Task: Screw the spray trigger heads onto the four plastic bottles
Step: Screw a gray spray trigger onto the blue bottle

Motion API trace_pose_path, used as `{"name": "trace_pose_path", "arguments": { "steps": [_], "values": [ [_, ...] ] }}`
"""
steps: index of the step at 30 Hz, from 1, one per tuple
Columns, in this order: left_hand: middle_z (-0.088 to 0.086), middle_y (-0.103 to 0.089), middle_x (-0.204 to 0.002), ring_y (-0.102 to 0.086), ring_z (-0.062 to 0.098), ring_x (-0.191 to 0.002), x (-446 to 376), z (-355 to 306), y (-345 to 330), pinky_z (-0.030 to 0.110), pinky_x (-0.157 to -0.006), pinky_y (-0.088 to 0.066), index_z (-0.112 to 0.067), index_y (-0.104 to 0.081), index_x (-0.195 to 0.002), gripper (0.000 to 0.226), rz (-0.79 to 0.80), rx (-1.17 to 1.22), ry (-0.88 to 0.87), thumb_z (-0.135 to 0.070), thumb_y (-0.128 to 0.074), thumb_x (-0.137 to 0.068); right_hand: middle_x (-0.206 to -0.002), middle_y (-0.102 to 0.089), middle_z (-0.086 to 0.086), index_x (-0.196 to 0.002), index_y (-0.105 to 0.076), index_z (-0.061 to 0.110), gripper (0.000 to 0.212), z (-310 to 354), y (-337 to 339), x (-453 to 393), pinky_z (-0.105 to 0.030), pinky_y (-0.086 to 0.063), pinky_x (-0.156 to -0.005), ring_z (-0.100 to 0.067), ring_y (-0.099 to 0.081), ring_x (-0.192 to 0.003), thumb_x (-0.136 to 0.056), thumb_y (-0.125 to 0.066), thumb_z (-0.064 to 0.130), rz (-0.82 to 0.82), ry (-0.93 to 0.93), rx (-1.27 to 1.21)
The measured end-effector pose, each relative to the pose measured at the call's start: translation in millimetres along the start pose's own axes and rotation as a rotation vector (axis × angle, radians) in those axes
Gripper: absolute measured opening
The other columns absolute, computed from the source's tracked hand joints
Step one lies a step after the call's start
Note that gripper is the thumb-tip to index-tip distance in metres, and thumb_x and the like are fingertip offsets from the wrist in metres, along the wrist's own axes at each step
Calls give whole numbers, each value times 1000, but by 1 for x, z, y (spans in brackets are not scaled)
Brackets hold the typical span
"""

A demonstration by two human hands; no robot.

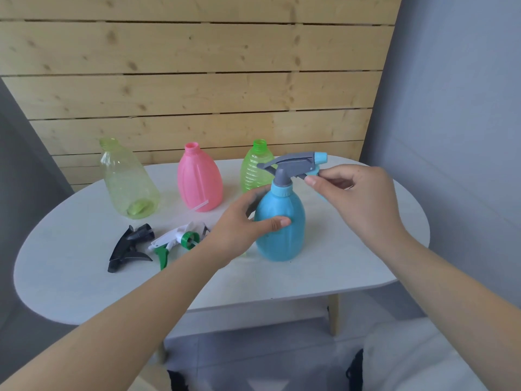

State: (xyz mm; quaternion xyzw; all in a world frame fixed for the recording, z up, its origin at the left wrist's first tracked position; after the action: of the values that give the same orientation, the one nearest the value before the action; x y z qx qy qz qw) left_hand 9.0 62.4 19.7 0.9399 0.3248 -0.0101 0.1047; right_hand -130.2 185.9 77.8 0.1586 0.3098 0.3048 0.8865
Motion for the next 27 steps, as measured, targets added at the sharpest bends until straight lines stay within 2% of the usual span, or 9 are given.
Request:
{"name": "trace_pose_path", "arguments": {
  "steps": [4,6,9,11,14,17,21,24,27],
  "values": [
    [-10,-53,-131,-49,3,-120,-1,6,-6,29,-97,-46,-33,-39,-135,82,18,-78,-4,-25,-82,-66,-64,-68,9,-73,-68,25,16,0,5,0,-18,-48,-59,-2,-61,-57,-68,-77,37,129,-1,-37],
    [-11,-51,-131,-49,5,-120,-2,9,-6,34,-99,-45,-35,-33,-137,89,35,-117,25,-27,-84,-64,-68,-68,8,-87,-62,36,21,1,7,-2,-21,-48,-61,-4,-61,-58,-71,-75,38,197,23,-51],
    [-11,-49,-126,-49,11,-117,-3,16,-10,37,-98,-45,-38,-22,-135,100,50,-244,70,-31,-86,-59,-80,-65,8,-118,-46,52,51,3,12,-7,-21,-48,-63,-13,-62,-62,-77,-70,34,291,109,-50],
    [-9,-51,-122,-52,14,-112,-4,16,-13,34,-90,-49,-40,-23,-132,98,5,-261,70,-31,-86,-58,-82,-63,1,-125,-36,60,61,6,15,-11,-25,-49,-65,-20,-60,-62,-81,-66,28,333,196,-4],
    [-11,-53,-118,-56,4,-104,-8,6,-11,20,-77,-52,-41,-30,-124,89,-65,-150,1,-24,-86,-57,-86,-63,-16,-118,-46,54,47,9,20,-23,-39,-54,-67,-28,-58,-64,-84,-59,24,354,254,-58],
    [-9,-49,-120,-54,9,-108,-14,-8,6,32,-86,-52,-42,-35,-123,89,-114,-215,-24,-35,-85,-50,-97,-64,-9,-115,-50,46,45,5,32,-40,-25,-54,-67,-14,-65,-67,-90,-52,8,424,237,-210],
    [-6,-45,-124,-52,13,-107,-14,-17,35,37,-84,-52,-48,-34,-127,92,14,-445,54,-43,-80,-47,-103,-68,7,-120,-54,32,45,-7,28,-42,-12,-49,-74,-5,-69,-78,-89,-49,-1,455,188,-78],
    [-10,-41,-120,-50,4,-99,-9,-17,48,25,-71,-47,-53,-34,-123,89,-17,-555,21,-40,-81,-49,-88,-66,8,-116,-62,29,39,-9,17,-40,-2,-40,-69,3,-62,-74,-82,-65,11,345,210,33],
    [-11,-39,-118,-51,11,-97,-6,-18,52,28,-75,-45,-50,-34,-125,90,-90,-674,-40,-39,-82,-49,-99,-58,6,-114,-64,32,36,-9,15,-40,-6,-39,-70,-4,-55,-80,-78,-69,29,279,262,165]
  ]
}}
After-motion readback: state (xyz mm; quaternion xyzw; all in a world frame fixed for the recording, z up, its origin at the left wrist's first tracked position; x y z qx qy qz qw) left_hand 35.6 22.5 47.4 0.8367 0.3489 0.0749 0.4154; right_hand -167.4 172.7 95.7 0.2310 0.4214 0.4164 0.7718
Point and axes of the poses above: each hand's wrist, its own x-axis away from the middle knuckle, its own y-axis out of the back of the hand, z = x × y, the point moved 1 cm from there along -x, towards the middle knuckle
